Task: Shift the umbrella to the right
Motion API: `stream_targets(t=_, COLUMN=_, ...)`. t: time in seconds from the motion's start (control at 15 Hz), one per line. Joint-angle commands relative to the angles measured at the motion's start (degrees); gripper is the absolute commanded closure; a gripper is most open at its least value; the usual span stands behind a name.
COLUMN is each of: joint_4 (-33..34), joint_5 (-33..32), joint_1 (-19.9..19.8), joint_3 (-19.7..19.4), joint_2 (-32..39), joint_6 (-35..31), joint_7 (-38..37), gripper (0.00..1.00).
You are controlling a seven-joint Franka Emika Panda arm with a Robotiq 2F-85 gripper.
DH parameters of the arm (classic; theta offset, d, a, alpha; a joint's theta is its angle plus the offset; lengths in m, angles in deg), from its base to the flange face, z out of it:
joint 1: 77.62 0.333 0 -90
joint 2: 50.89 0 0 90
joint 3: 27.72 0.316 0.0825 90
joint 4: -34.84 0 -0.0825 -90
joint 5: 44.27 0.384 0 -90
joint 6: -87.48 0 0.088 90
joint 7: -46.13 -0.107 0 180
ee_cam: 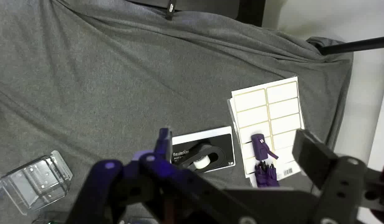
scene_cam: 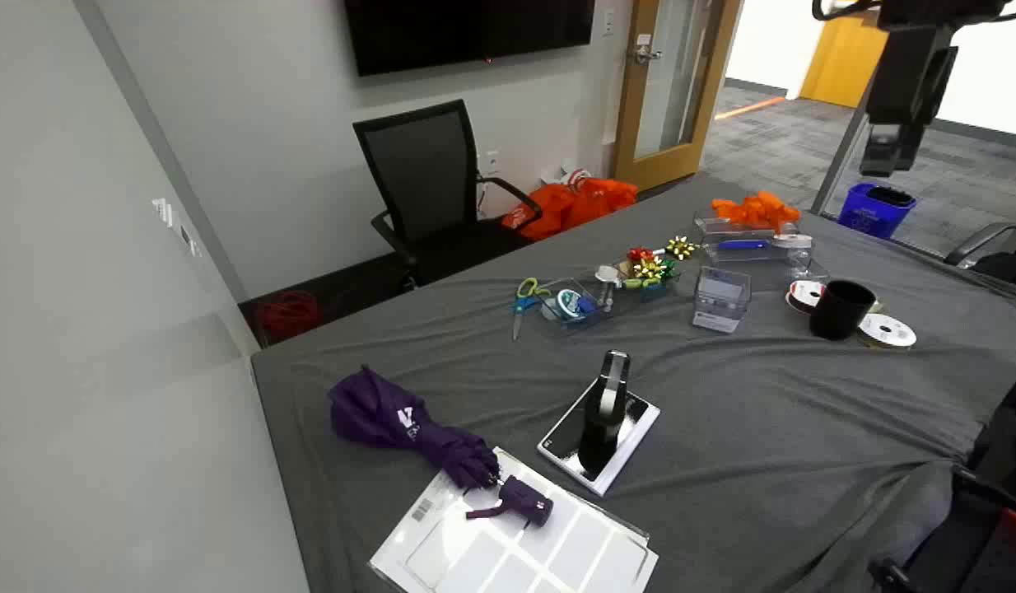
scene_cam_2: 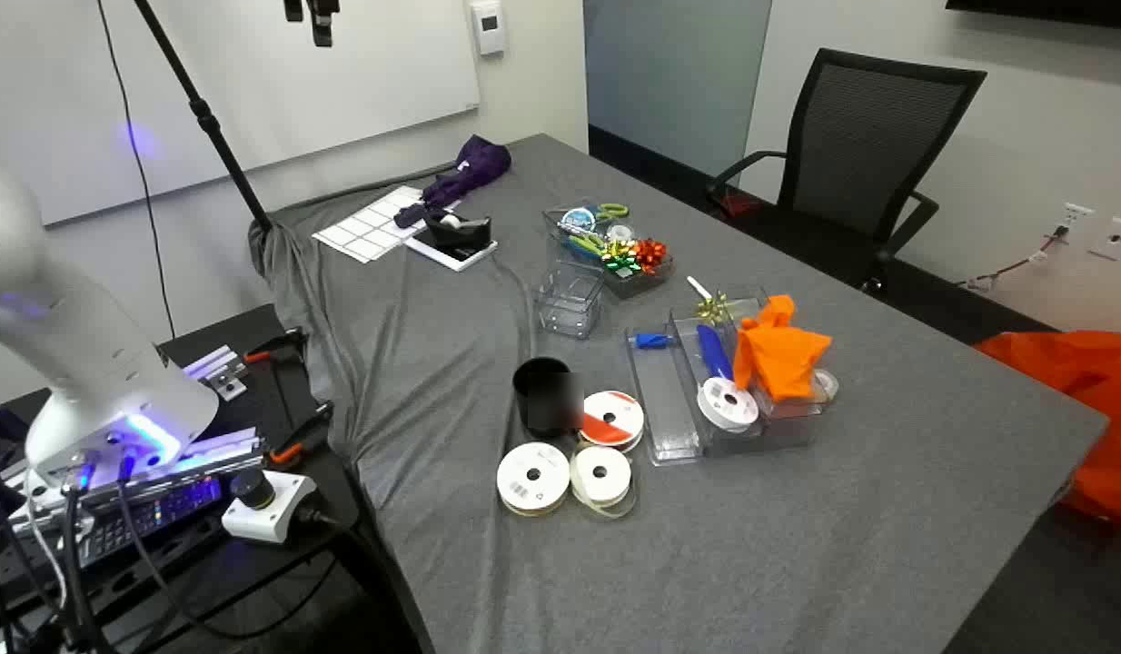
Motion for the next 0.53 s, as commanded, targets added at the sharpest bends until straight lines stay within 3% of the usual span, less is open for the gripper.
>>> stream_targets(t=0.0, joint_4=0.15, joint_5=0.21, joint_1=-1.14, joint_3=0.96, joint_2=0.05, joint_6=0.19, joint_7=0.22, gripper=0.0)
stream_targets(t=0.47, joint_4=0.16, joint_5=1.38, joint_1=-0.41, joint_3=2.05, joint_2=5.4, joint_6=-6.99, joint_7=1.02, gripper=0.0)
